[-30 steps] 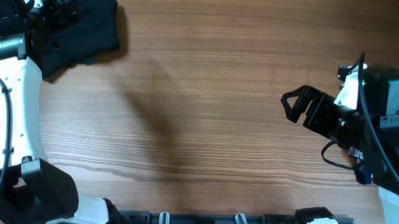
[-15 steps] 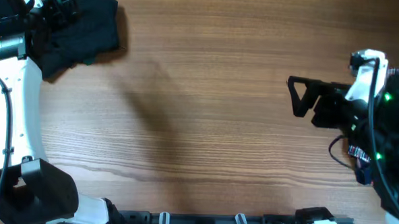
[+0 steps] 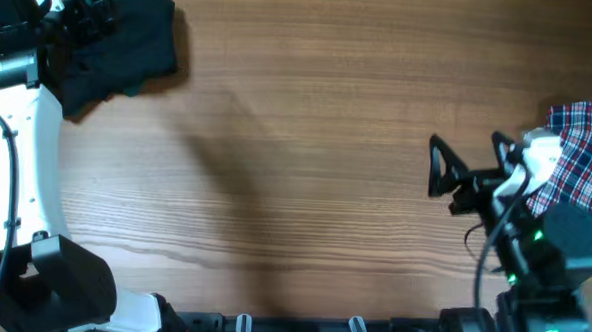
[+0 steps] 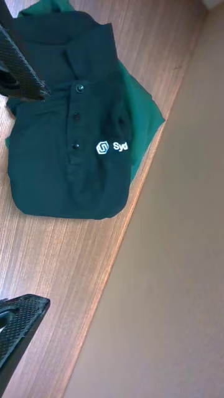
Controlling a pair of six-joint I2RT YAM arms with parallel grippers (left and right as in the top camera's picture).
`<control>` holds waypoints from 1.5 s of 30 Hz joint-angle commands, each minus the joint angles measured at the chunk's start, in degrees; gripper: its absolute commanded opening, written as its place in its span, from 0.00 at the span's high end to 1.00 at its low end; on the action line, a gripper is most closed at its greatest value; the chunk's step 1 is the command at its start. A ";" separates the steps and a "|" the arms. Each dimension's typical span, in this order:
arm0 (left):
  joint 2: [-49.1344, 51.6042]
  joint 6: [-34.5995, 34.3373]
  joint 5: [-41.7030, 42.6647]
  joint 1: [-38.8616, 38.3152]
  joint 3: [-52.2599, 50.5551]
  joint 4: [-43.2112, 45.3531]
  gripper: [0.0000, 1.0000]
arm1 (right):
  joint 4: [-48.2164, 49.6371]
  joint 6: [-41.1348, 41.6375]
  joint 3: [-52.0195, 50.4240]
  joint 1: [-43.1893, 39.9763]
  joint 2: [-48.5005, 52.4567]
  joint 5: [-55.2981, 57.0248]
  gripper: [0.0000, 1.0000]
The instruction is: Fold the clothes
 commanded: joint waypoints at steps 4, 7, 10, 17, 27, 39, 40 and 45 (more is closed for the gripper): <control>-1.55 -0.11 0.61 -0.35 -0.31 0.17 0.00 | 11.93 -1.16 -18.27 -1.14 -14.51 -1.31 0.00; -1.55 -0.11 0.61 -0.35 -0.31 0.17 0.00 | 12.17 -2.58 -22.69 -1.14 -20.02 -1.40 0.00; -1.55 -0.11 0.61 -0.35 -0.31 0.17 0.00 | 12.17 -4.15 -25.81 -1.11 -23.98 -1.62 0.00; -1.55 -0.11 0.61 -0.35 -0.31 0.17 0.00 | 16.46 -3.98 -31.28 -1.11 -28.17 -1.79 0.00; -1.55 -0.11 0.61 -0.35 -0.31 0.17 0.00 | 27.78 -3.96 -34.27 -1.11 -29.49 -1.79 0.00; -1.55 -0.11 0.61 -0.35 -0.31 0.17 0.00 | 28.72 -3.98 -38.49 -0.96 -29.49 -1.79 0.00; -1.55 -0.11 0.61 -0.35 -0.31 0.17 0.00 | 26.95 -4.00 -38.49 -0.96 -29.49 -1.77 0.00; -1.55 -0.11 0.61 -0.35 -0.31 0.17 0.00 | 20.70 -4.00 -38.49 -0.96 -29.46 -1.77 0.00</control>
